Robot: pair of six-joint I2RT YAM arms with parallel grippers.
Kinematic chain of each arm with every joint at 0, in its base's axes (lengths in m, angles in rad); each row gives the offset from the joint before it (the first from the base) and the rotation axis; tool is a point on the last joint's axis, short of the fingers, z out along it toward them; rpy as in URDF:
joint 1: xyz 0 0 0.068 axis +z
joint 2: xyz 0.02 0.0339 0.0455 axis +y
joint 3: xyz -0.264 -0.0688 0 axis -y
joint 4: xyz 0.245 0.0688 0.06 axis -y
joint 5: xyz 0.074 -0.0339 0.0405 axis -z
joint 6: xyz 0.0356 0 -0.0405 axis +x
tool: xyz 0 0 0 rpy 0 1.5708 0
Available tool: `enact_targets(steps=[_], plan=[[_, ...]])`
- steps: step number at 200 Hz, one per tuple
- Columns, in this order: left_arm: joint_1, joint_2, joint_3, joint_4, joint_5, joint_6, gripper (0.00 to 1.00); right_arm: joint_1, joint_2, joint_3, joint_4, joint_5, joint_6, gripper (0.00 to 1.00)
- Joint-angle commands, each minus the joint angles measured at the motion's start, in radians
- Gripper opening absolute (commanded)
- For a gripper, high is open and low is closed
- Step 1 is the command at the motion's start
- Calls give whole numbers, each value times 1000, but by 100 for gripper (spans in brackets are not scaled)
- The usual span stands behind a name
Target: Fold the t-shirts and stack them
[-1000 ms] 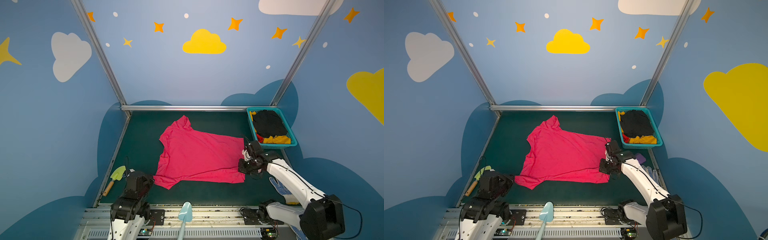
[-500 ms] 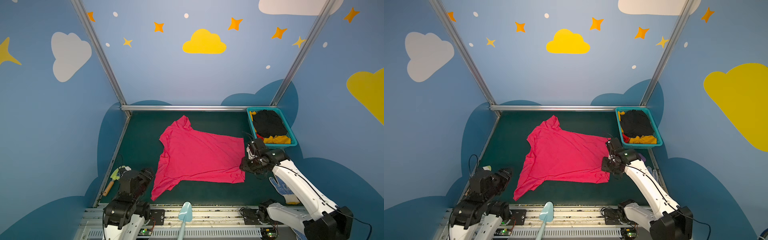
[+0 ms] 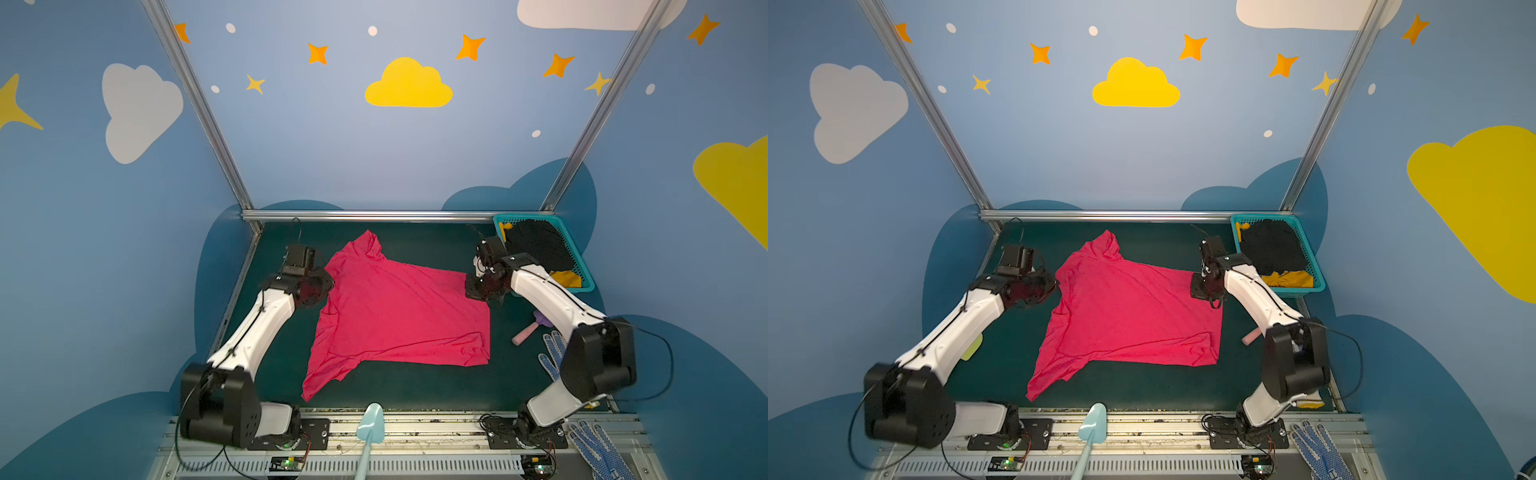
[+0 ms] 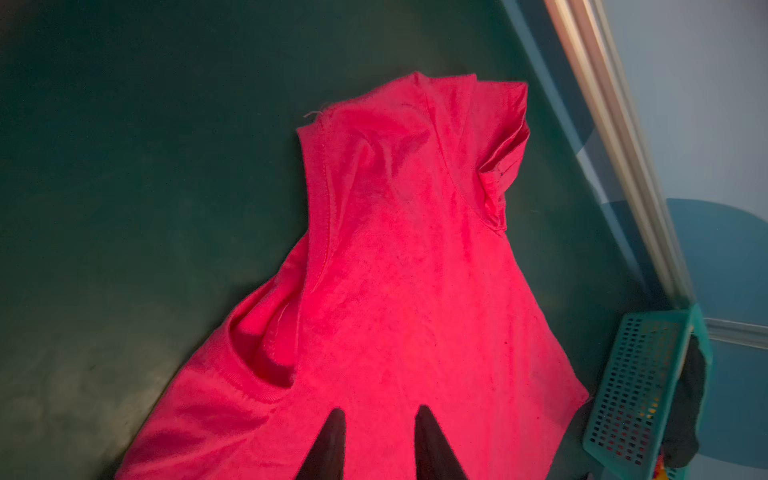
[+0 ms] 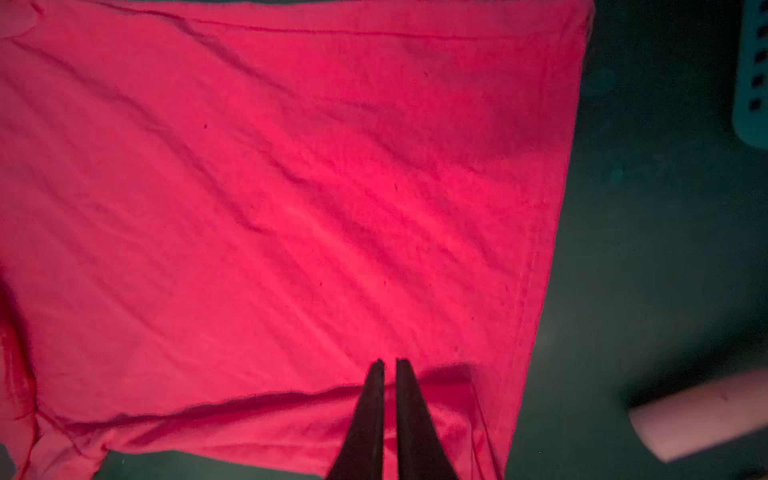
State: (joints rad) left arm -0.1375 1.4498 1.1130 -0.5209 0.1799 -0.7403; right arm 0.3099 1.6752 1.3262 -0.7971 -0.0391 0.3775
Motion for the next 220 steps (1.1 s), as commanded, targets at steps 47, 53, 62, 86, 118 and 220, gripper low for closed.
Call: enact_targets(steps=[47, 53, 62, 86, 118, 220], plan=[[8, 479, 278, -60, 59, 136, 13, -42, 352, 274, 12, -70, -61, 5], [13, 502, 285, -55, 54, 137, 13, -43, 375, 297, 8, -70, -61, 5], [20, 533, 302, -64, 40, 137, 12, -46, 408, 329, 2, -72, -61, 5], [46, 580, 327, -87, -2, 150, 9, -50, 491, 413, -25, -71, -56, 4], [100, 598, 342, -97, -32, 160, 9, -64, 624, 570, -96, -77, -55, 1], [159, 741, 573, -184, -34, 214, 7, -104, 865, 993, -181, -178, -63, 1]])
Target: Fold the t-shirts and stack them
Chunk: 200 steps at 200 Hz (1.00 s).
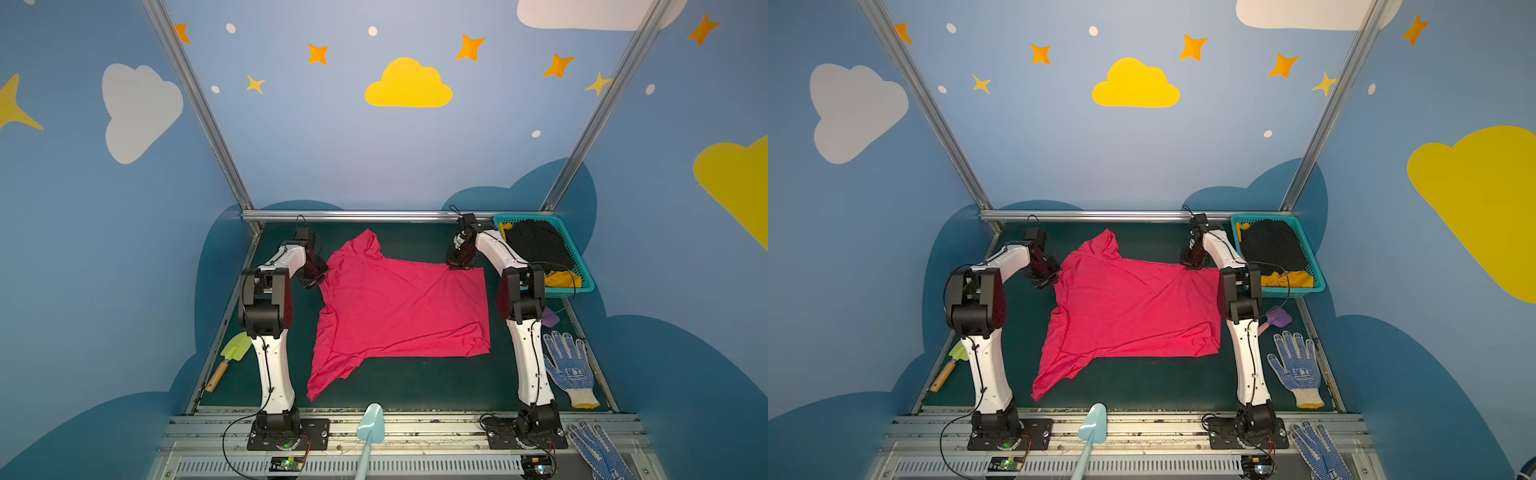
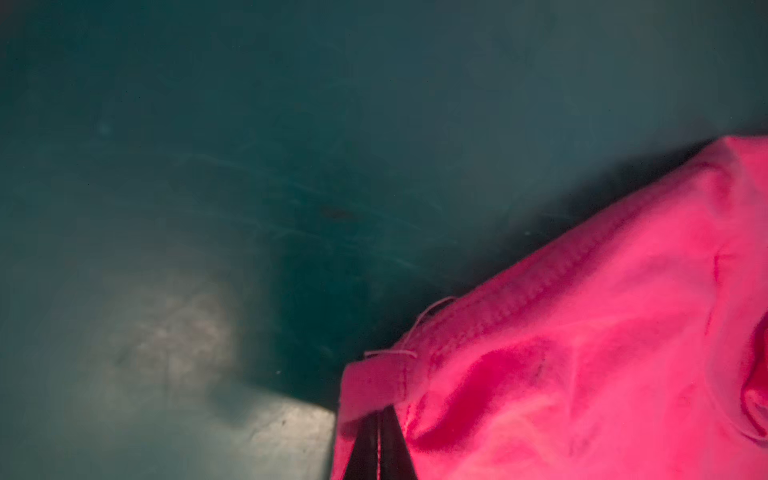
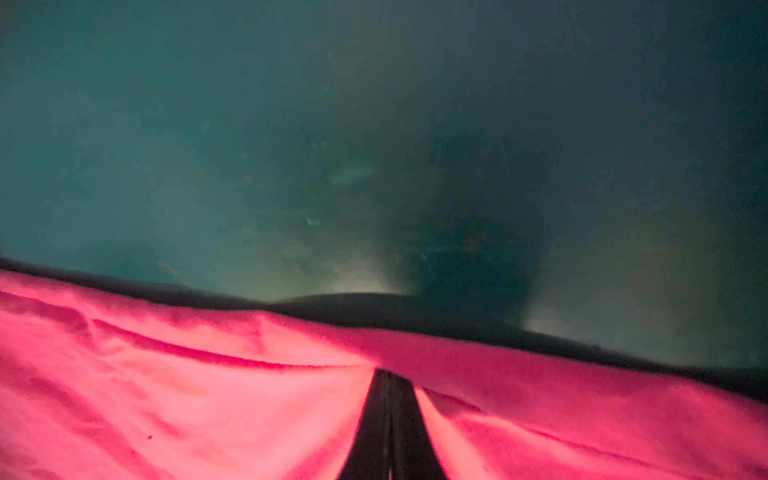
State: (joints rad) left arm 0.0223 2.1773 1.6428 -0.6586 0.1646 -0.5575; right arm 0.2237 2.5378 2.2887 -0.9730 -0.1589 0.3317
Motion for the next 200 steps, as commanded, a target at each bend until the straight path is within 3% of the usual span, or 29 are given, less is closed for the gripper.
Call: enact_targets(steps=[1, 51, 74, 114, 142, 169, 200], plan=[[-1, 14, 45, -47, -20, 31, 7, -17, 3, 31, -2, -64, -17, 1], [1, 38, 232, -104, -24, 64, 6, -23, 29, 173, 25, -185, -20, 4], [-18, -8, 268, -159, -23, 90, 7, -16, -46, 150, -12, -217, -46, 8], [-140, -189, 95, -223, -53, 143, 17, 45, -345, -251, 104, -196, -78, 17], [-251, -309, -128, -219, -86, 131, 18, 96, -525, -531, 192, -186, -67, 19], [-321, -382, -291, -212, -107, 110, 18, 146, -620, -718, 253, -166, -43, 20], [-325, -416, -422, -180, -128, 77, 15, 163, -641, -863, 313, -171, 11, 20]])
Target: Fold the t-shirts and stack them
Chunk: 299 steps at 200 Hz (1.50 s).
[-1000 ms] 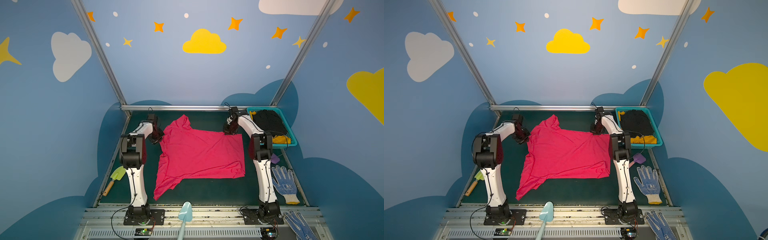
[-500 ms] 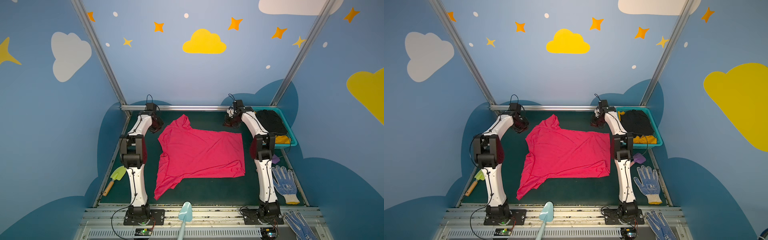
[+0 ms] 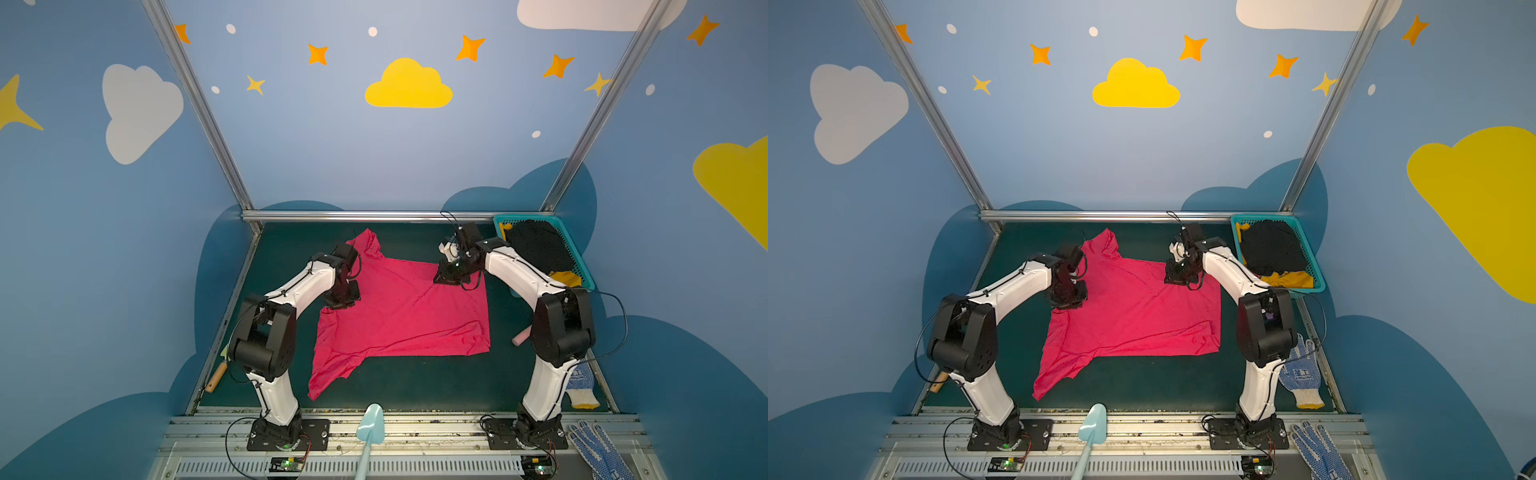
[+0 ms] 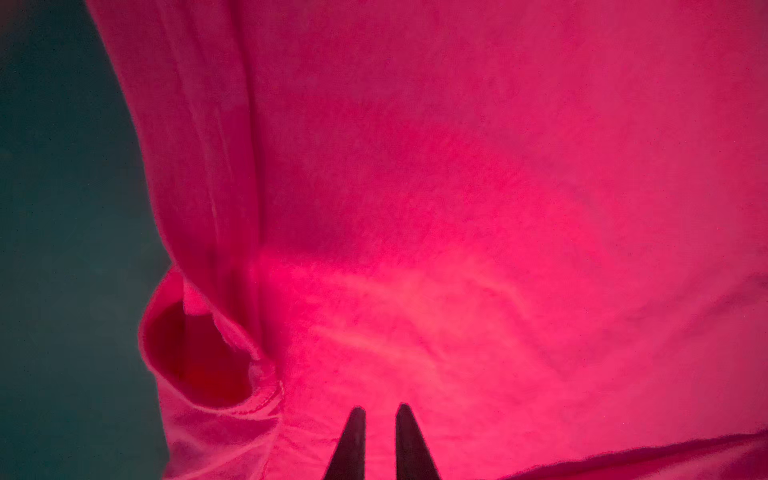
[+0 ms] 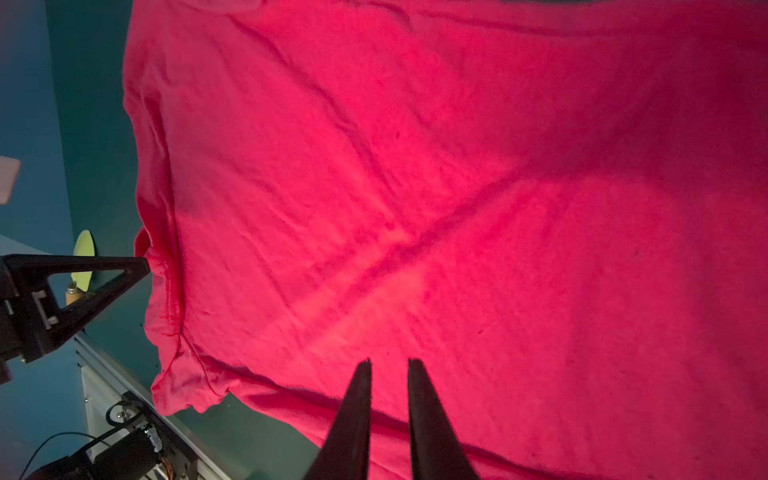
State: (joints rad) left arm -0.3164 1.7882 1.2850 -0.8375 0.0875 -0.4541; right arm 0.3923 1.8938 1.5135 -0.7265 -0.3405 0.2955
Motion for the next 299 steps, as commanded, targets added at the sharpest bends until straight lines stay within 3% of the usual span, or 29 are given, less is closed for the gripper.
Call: enact_targets(steps=[1, 34, 157, 205, 299], plan=[[14, -28, -66, -1, -53, -27, 15, -5, 3, -90, 67, 10, 48, 20], [54, -26, -140, 15, -104, -40, 13, -4, 23, -167, 100, 19, 75, 19], [381, -139, -377, 166, -80, -151, 13, -32, 92, -218, 97, 79, 63, 18], [495, -162, -390, 220, 6, -172, 13, -66, 124, -215, 79, 93, 48, 18], [658, -206, -427, 271, 29, -238, 13, -135, 247, -48, 2, 98, 10, 18]])
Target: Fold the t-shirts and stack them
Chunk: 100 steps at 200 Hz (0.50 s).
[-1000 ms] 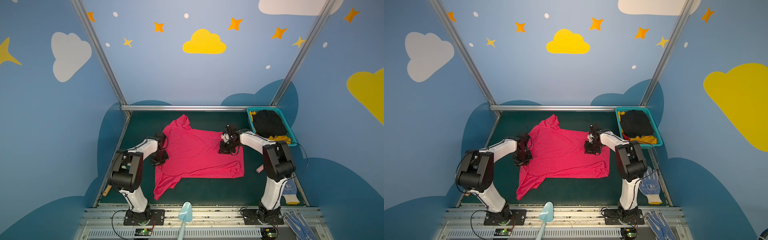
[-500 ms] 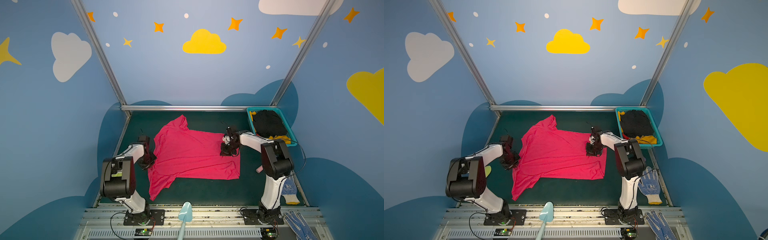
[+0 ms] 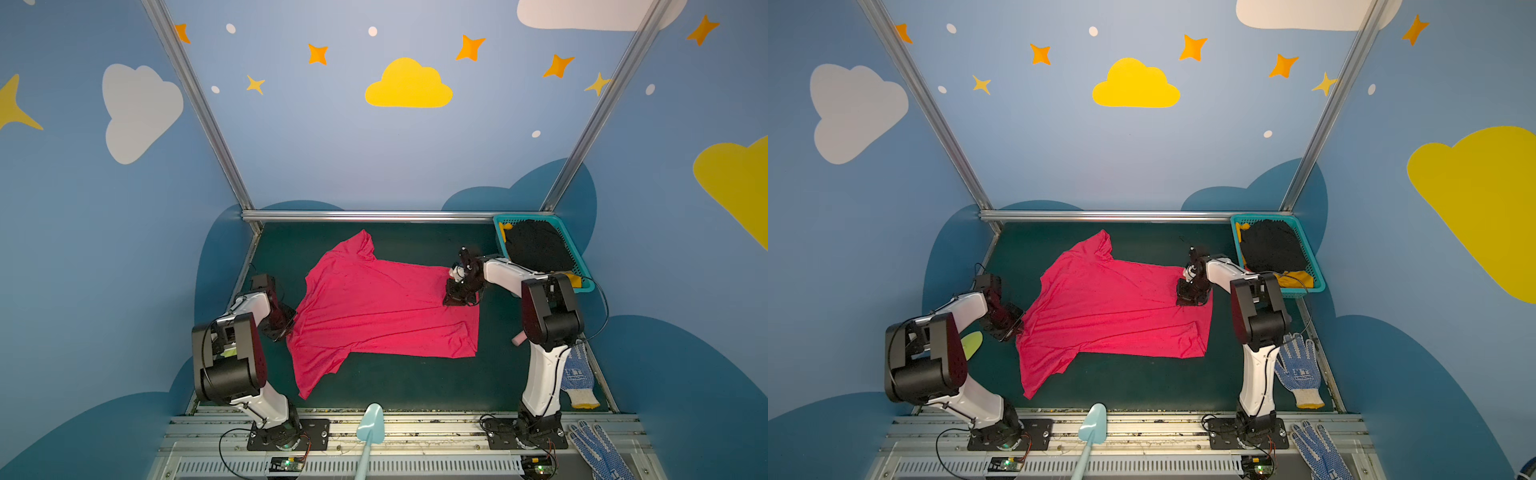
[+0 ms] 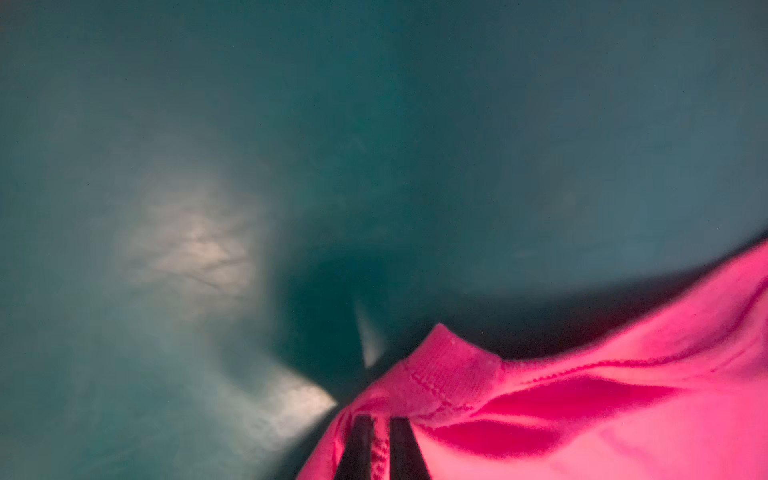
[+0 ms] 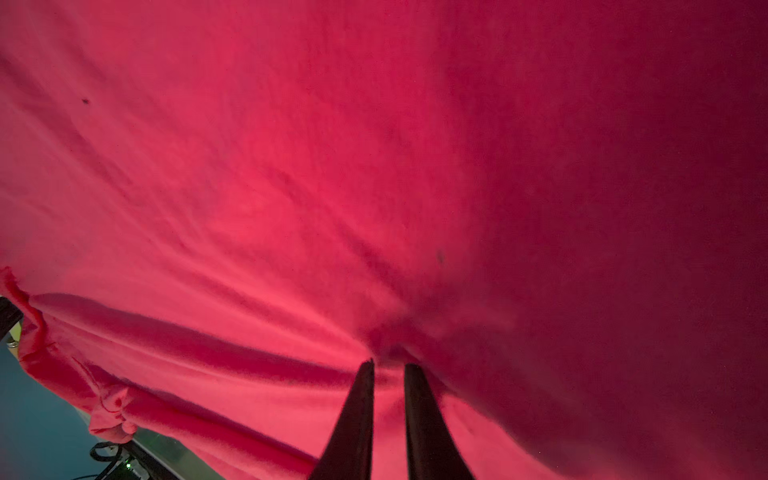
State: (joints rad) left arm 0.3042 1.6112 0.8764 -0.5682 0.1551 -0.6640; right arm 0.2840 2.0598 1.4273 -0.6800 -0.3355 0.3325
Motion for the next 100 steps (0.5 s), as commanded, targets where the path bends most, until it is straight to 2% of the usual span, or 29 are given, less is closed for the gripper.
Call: enact_targets(steps=[1, 64, 82, 100], plan=[[38, -31, -18, 1, -38, -29, 13, -27, 83, 42, -47, 93, -28, 18], [22, -129, 48, -31, 4, -7, 16, -34, 195, 261, -159, 82, -57, 18], [-32, -127, 122, -24, 21, -4, 17, -29, 191, 301, -178, 62, -64, 19], [-112, -67, 233, -33, 18, 19, 19, -30, 168, 332, -186, 41, -69, 21]])
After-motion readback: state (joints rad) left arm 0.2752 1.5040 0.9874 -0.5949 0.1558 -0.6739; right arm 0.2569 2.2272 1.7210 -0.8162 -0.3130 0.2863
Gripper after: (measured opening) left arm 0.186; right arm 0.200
